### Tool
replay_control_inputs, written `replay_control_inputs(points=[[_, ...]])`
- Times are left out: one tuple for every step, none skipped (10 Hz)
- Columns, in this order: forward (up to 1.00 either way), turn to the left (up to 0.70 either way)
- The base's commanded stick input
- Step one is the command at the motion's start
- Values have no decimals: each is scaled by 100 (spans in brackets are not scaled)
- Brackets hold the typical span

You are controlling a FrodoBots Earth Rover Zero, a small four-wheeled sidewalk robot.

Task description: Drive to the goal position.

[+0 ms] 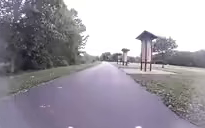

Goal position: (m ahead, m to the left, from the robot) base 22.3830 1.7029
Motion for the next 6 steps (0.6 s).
replay_control_inputs(points=[[70, 0], [70, 0], [70, 0], [70, 0], [70, 0], [70, -1]])
